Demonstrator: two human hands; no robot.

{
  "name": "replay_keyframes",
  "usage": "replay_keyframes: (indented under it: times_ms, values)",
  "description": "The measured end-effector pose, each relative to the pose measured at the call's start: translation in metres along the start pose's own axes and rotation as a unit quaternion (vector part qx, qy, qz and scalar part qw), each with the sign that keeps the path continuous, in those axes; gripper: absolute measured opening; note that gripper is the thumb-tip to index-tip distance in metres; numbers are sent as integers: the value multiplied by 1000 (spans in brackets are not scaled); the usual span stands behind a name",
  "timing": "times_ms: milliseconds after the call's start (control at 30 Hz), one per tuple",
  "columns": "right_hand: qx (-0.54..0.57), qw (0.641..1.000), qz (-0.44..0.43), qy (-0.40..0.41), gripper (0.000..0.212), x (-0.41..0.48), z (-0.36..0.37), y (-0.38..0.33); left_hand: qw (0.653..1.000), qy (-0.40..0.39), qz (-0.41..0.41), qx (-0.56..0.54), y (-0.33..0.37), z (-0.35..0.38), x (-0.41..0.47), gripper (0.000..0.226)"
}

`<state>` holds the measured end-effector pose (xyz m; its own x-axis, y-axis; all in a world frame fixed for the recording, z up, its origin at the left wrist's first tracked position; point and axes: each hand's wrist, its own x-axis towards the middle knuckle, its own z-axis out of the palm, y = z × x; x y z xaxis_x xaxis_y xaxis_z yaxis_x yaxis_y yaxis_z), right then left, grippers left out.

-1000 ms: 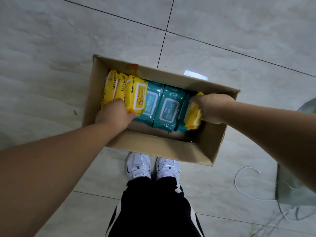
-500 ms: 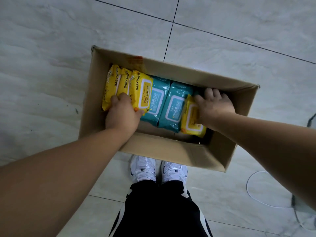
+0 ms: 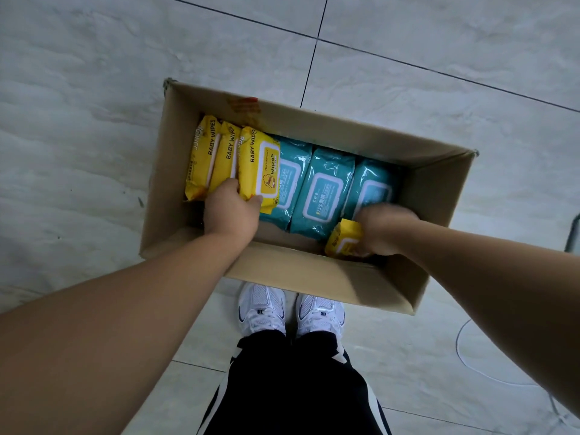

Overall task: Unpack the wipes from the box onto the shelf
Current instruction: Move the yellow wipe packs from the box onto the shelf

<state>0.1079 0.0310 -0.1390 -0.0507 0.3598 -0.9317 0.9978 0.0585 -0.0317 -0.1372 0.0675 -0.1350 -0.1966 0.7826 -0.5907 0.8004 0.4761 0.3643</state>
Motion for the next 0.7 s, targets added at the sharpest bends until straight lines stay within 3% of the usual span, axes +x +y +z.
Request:
replay_keyframes:
  times_ms: [167, 333, 533, 700]
  values:
    - [37, 999, -19, 23, 31, -15, -12, 3, 999, -21, -9, -39, 8, -19, -8, 16]
    - [168, 982, -29, 77, 41, -42, -33, 9, 997, -35, -28, -68, 27, -46, -16, 13]
    - [469, 876, -67, 86, 30, -105, -70, 16, 997, -70, 21, -40, 46, -93, -45, 12]
    - [556, 821, -92, 89, 28, -176, -111, 21, 991, -90, 55, -88, 72, -151, -78, 28]
